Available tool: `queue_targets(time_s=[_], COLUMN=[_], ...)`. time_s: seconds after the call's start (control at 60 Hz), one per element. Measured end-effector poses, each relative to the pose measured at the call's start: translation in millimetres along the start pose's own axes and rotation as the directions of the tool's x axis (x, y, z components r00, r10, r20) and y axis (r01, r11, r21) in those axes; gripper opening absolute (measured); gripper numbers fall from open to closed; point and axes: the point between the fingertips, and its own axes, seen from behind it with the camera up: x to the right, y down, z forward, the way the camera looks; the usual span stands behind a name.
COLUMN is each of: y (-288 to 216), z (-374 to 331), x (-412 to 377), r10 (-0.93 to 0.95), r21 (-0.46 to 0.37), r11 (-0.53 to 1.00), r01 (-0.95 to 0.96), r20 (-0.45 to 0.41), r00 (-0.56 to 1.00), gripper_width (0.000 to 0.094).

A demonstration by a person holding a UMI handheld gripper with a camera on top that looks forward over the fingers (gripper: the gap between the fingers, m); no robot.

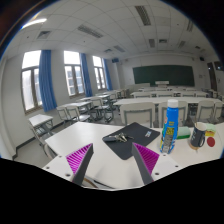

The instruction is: Pour water

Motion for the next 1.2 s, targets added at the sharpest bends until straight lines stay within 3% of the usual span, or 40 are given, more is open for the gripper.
queue_targets(time_s=[0.133,0.283,0.617,0.75,0.783,0.8,0.933,1.033,1.1,1.2], y=[-6.5,-8.8,-21.2,-19.5,-18.9,-17.4,-18.3,-20.8,-22.7,-38.3], z=[-6.6,-7.1,83.7,118.2,124.1,127.6,119.9,121.5,121.1,120.8], x=[35.3,105.5,235.6,253.9,253.4,251.1,262.4,264.5,265.6,261.1], r10=[-0.007,0.037,-0.089,-0.045,-0.037,-0.037,-0.01,0.033,0.086,0.238], r21=[0.034,0.036,0.033,0.041,0.044,0.043,0.062,0.081,0.109,0.203], r11=[0.999,0.999,0.993,0.997,0.997,0.997,0.997,0.997,0.993,0.962], r01=[0.009,-0.031,0.113,0.068,0.06,0.059,0.039,-0.001,-0.049,-0.185], r20=[-0.063,-0.194,-0.417,-0.415,-0.402,-0.395,-0.409,-0.399,-0.369,-0.281], r00=[0.998,0.98,0.905,0.909,0.915,0.918,0.912,0.916,0.925,0.93], gripper_width=[0.0835,0.0833,0.0836,0.081,0.0698,0.058,0.0545,0.0437,0.0383,0.0383])
